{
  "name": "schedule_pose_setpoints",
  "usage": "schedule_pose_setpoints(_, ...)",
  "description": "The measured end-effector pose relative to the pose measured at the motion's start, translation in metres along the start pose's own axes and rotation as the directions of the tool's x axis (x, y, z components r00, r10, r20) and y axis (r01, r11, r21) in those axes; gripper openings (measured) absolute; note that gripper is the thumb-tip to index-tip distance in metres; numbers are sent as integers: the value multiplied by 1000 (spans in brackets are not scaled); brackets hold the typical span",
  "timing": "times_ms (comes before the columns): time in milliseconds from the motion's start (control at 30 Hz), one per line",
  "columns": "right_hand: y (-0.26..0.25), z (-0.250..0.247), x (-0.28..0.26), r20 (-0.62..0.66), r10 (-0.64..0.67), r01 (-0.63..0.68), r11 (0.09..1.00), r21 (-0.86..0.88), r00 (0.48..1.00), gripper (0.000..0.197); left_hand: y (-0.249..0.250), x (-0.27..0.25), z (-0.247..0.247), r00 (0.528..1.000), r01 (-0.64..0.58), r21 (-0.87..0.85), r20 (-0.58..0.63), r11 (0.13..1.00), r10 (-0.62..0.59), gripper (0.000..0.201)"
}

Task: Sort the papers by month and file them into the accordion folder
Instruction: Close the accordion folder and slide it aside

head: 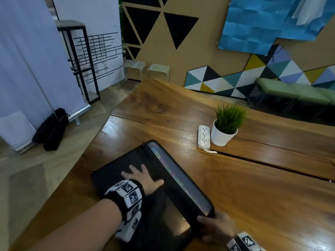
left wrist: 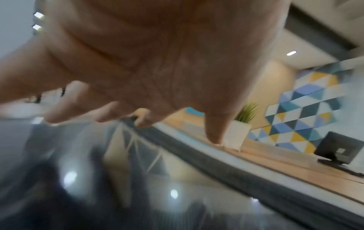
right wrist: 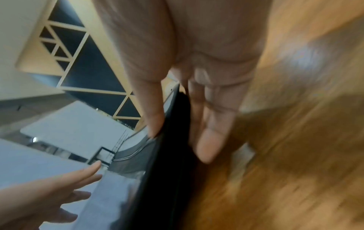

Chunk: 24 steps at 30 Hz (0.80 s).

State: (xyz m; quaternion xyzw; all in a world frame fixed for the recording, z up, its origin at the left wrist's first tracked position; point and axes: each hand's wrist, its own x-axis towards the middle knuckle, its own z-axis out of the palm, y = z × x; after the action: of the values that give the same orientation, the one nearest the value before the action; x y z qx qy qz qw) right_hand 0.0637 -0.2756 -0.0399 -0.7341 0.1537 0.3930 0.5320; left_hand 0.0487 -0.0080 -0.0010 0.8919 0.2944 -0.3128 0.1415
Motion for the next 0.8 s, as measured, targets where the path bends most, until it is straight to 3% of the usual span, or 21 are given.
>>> schedule_pose_setpoints(100,-11,-24,5,11,34,-27,915,-401,999,33,-6,10,34,997,-49,13,64,999,48,116)
schedule_pose_setpoints(167,-37,-42,15,-55,-115,50,745,-665,992,23,-5,12,42,996,-81,26,48,996,79,117)
schedule_pose_setpoints(200,-54,-47,17,-51,-195,101,693,-714,980,15,-3,13,42,994,-102,33,51,994,101,117)
schedule_pose_setpoints(300,-102,-42,31,22,-346,252,637,-729,938,4,0,17,36,979,-193,61,80,979,188,114)
schedule_pose_setpoints(400,-134,-22,51,41,-424,318,609,-727,905,18,4,19,32,944,-324,152,116,934,308,109)
schedule_pose_setpoints(567,-166,6,91,72,-511,391,550,-738,856,21,-2,22,29,808,-589,273,210,761,550,99)
schedule_pose_setpoints(667,-175,25,115,185,-511,439,438,-785,839,22,-13,18,34,746,-663,317,216,678,630,98)
schedule_pose_setpoints(700,-177,33,124,233,-488,448,385,-807,841,24,-17,16,37,765,-638,350,185,686,617,104)
schedule_pose_setpoints(800,-182,57,150,362,-394,480,260,-838,845,29,-32,15,44,905,-418,360,84,834,417,132)
